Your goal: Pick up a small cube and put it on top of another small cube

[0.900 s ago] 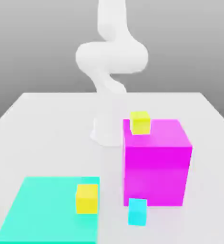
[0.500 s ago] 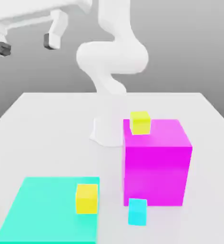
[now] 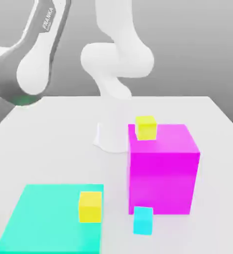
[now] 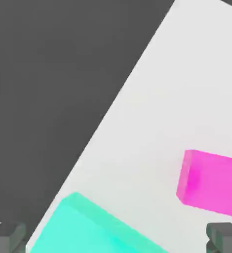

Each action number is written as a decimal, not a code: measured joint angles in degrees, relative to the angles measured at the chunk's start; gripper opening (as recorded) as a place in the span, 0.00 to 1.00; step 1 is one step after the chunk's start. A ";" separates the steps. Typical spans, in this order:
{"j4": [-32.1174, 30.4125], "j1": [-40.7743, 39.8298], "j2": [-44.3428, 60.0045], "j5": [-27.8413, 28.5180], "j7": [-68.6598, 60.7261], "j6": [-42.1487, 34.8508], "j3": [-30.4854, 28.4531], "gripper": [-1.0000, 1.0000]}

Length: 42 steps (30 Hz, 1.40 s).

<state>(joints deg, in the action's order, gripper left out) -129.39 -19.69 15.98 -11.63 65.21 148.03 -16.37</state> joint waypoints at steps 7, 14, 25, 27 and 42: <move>2.11 -4.98 14.19 -5.49 -1.30 7.79 2.47 0.00; 2.15 -5.10 14.39 -5.56 -1.33 7.97 2.58 0.00; -4.92 2.48 -7.20 1.17 -2.66 -5.96 4.09 0.00; -6.55 4.90 -11.35 1.70 -4.24 -8.40 5.68 0.00; -18.76 18.16 -42.50 4.72 -16.75 -26.80 15.72 0.00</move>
<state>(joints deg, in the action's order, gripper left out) -148.15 -1.53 -26.52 -6.91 48.46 121.23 -0.65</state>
